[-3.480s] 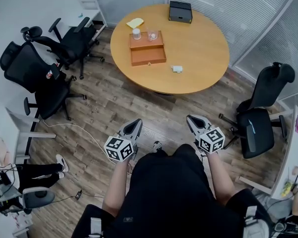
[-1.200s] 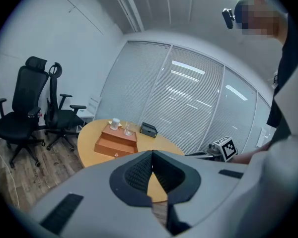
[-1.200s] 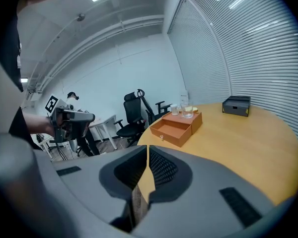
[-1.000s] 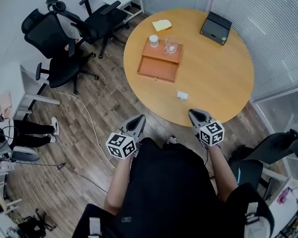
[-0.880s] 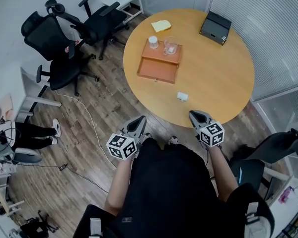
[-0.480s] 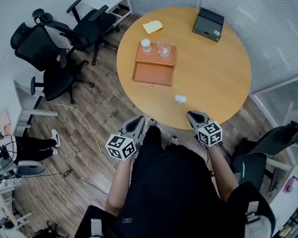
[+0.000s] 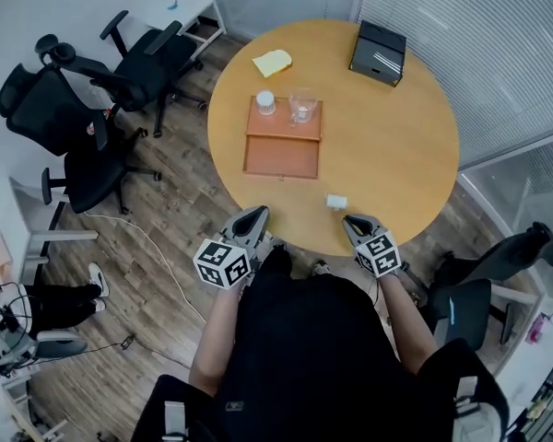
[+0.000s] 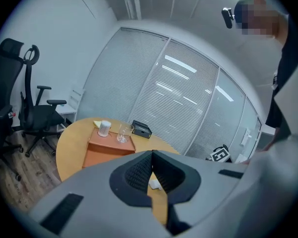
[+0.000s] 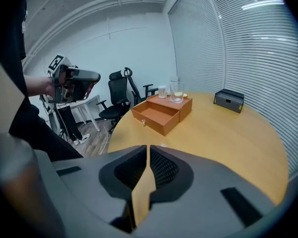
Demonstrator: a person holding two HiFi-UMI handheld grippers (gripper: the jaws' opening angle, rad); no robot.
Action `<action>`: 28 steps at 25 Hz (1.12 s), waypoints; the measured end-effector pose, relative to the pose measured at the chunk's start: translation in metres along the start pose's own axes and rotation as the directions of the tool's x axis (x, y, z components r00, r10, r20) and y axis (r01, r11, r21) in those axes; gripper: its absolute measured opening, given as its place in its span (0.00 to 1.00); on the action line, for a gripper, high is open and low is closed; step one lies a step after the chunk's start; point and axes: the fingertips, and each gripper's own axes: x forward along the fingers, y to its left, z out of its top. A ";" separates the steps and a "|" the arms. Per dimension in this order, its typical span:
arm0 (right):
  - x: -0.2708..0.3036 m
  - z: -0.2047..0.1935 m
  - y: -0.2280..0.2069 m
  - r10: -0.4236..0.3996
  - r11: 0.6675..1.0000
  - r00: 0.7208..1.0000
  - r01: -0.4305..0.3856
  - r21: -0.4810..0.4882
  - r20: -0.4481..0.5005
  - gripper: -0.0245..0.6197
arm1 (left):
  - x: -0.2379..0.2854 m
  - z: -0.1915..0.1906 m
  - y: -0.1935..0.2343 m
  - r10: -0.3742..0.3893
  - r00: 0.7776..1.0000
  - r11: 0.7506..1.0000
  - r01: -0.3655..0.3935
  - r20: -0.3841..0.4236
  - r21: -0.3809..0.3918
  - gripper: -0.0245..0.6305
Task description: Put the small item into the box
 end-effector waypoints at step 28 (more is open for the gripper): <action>0.082 -0.015 -0.036 -0.288 0.938 0.924 0.325 0.122 -0.251 0.52 | 0.039 0.037 0.102 -0.210 0.968 0.977 0.214 -0.139 0.014 0.05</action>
